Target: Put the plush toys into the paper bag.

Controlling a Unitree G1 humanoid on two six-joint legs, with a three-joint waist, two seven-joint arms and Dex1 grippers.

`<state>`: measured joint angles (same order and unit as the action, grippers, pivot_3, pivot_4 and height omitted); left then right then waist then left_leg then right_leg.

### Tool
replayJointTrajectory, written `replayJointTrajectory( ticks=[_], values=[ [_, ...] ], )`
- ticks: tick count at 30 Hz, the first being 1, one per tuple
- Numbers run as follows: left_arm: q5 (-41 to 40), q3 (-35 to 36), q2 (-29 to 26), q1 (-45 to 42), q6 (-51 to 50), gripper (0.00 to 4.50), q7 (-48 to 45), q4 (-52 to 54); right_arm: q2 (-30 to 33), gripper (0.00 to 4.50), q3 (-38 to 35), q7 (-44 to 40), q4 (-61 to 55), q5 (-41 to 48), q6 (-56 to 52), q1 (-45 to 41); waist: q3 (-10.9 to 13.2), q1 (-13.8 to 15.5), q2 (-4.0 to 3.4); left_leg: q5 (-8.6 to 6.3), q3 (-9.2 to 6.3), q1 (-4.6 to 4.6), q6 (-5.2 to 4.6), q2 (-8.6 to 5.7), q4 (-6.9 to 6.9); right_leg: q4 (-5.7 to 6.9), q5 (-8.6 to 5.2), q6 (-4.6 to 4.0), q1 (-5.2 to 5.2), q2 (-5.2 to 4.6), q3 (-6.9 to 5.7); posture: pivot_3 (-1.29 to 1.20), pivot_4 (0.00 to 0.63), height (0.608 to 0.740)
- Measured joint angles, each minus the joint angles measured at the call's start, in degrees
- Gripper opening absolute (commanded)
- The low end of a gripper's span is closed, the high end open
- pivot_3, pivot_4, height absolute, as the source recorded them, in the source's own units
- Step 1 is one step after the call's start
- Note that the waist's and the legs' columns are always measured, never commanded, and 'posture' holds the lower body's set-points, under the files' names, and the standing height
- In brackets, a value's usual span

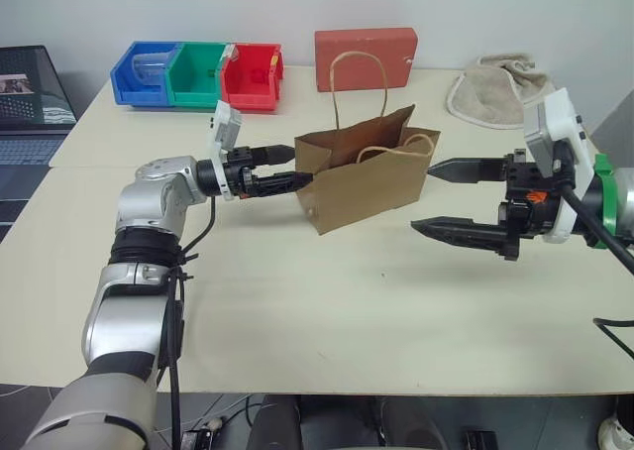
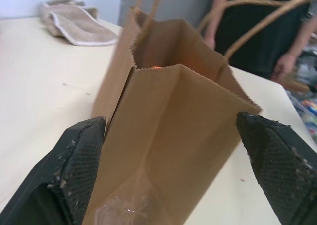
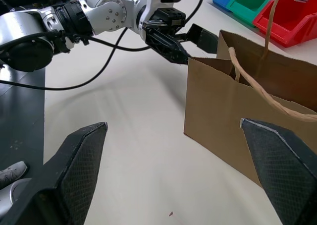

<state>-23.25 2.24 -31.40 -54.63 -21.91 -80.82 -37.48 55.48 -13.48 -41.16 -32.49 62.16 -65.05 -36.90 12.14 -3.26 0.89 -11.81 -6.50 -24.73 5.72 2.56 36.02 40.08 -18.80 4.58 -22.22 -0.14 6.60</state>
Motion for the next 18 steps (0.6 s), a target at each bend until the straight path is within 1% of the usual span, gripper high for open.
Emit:
replayJointTrajectory(
  ticks=[6, 11, 15, 18],
  values=[
    [0.6, -0.5, -0.3, 0.7, -0.1, 4.48, -0.5, 2.1, 0.4, 4.5, 0.0, 0.0, 0.1, 0.9, 0.1, 0.3, 0.0, 0.0, 0.0, 0.0, 0.0, 0.0, 0.0, 0.0, 0.01, 0.0, 0.0, 0.0, 0.0, 0.0, 0.0, 0.0, 0.15, 0.74],
    [1.7, -1.0, -1.1, 3.2, 0.9, 4.48, -0.8, 6.3, 0.9, 4.5, 0.2, -0.2, 0.2, 0.9, 0.8, 0.3, 0.0, 0.0, 0.0, 0.0, 0.0, 0.0, 0.0, 0.01, 0.01, 0.0, 0.0, 0.0, 0.0, 0.0, 0.0, 0.0, 0.15, 0.74],
    [2.6, -2.0, -0.9, 6.6, 1.3, 4.48, 1.1, 9.6, 0.9, 4.5, 1.3, -0.3, 0.2, 0.4, 1.2, 0.4, 0.0, 0.0, 0.0, 0.0, 0.0, 0.0, 0.0, 0.01, 0.03, 0.02, 0.0, 0.0, 0.0, 0.0, 0.01, 0.0, 0.15, 0.74],
    [3.9, -2.1, -0.8, 7.1, 2.0, 4.48, 3.6, 10.7, 0.9, 4.5, 1.4, -0.5, 0.2, 0.2, 1.8, 0.5, 0.0, 0.0, 0.0, 0.0, -0.01, 0.0, 0.0, 0.01, 0.04, 0.03, 0.0, 0.0, 0.0, 0.0, 0.01, 0.0, 0.15, 0.74]
  ],
)
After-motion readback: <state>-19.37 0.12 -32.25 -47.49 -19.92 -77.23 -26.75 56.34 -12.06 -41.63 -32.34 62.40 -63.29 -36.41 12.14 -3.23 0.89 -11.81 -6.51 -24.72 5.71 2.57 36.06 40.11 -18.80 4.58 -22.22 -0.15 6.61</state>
